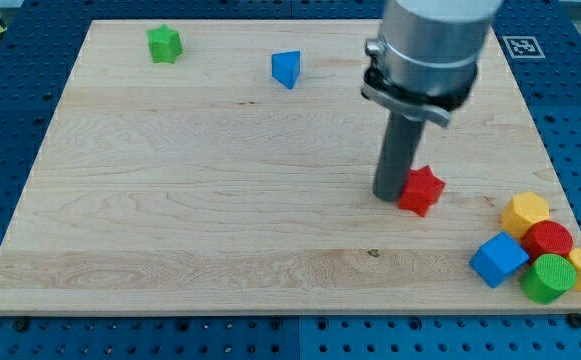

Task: Keep red star on top left side of yellow hexagon

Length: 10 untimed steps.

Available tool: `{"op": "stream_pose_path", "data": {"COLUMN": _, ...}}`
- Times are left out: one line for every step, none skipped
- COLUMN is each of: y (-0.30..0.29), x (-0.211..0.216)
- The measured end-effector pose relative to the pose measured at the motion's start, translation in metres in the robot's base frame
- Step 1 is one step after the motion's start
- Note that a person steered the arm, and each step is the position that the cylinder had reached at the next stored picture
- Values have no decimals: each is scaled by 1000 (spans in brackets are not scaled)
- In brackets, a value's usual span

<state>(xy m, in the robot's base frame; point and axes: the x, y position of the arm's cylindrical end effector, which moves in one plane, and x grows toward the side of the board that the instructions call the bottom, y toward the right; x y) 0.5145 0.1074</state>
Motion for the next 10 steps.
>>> {"op": "stream_pose_path", "data": {"y": 26, "x": 17}}
{"op": "stream_pose_path", "data": {"y": 32, "x": 0}}
{"op": "stream_pose_path", "data": {"y": 12, "x": -36}}
{"op": "stream_pose_path", "data": {"y": 0, "x": -84}}
{"op": "stream_pose_path", "data": {"y": 34, "x": -70}}
{"op": "stream_pose_path", "data": {"y": 39, "x": -42}}
{"op": "stream_pose_path", "data": {"y": 41, "x": -31}}
{"op": "stream_pose_path", "data": {"y": 52, "x": -28}}
{"op": "stream_pose_path", "data": {"y": 57, "x": -17}}
{"op": "stream_pose_path", "data": {"y": 58, "x": -9}}
